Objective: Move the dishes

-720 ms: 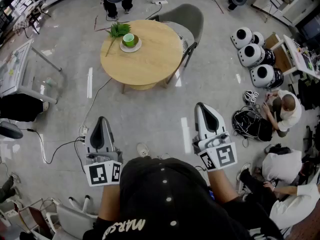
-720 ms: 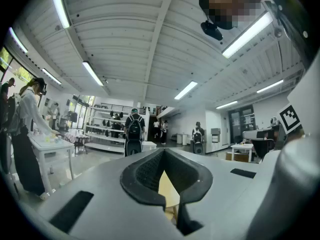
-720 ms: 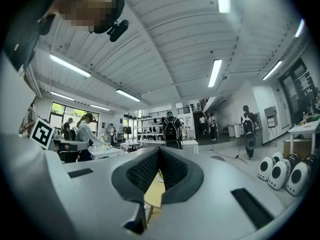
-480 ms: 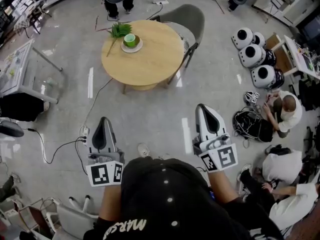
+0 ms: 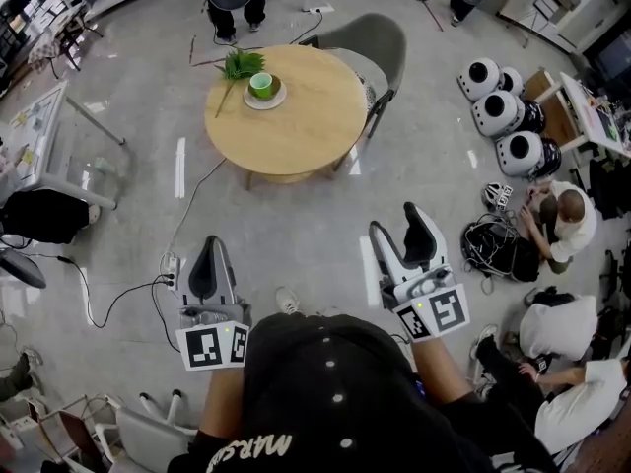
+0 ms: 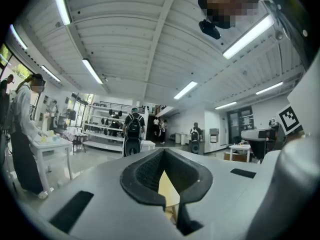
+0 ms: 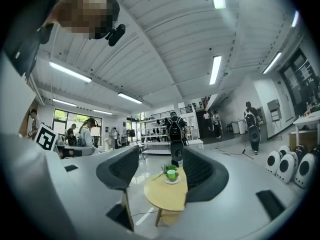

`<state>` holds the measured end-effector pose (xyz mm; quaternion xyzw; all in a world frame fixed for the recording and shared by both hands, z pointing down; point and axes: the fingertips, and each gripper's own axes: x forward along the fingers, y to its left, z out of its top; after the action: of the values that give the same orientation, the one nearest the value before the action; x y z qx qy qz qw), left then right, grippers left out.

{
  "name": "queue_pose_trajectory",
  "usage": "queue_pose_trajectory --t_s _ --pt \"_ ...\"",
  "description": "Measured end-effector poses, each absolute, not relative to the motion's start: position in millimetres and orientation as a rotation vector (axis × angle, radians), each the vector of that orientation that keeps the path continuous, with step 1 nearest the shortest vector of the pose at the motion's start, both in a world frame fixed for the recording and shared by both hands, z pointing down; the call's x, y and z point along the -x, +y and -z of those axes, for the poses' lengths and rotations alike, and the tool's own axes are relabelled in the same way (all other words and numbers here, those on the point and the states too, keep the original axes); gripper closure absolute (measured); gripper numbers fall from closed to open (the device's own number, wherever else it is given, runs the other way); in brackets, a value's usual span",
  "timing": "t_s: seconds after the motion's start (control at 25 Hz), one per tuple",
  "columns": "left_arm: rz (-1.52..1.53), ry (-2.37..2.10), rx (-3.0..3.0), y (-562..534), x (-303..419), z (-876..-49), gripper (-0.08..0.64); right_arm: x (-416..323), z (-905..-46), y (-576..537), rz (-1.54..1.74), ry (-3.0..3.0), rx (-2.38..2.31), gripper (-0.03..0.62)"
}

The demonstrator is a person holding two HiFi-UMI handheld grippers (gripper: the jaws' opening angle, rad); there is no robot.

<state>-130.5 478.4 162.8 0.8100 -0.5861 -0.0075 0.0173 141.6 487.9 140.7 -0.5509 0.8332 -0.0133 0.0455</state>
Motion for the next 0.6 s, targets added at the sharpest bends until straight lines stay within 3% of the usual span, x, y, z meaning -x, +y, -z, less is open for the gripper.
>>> queue_pose_trajectory --t_s 0.04,0.6 --pt "0.024 -1.817 -2.520 476.5 133.7 -162.2 0.543 -138.8 -140.4 485.6 0.042 2.541 1.688 0.338" --pt "-0.007 -1.763 -2.560 436.4 182.2 -166.9 0.543 -97.3 -146.0 445.9 0.008 2.506 1.787 0.353"
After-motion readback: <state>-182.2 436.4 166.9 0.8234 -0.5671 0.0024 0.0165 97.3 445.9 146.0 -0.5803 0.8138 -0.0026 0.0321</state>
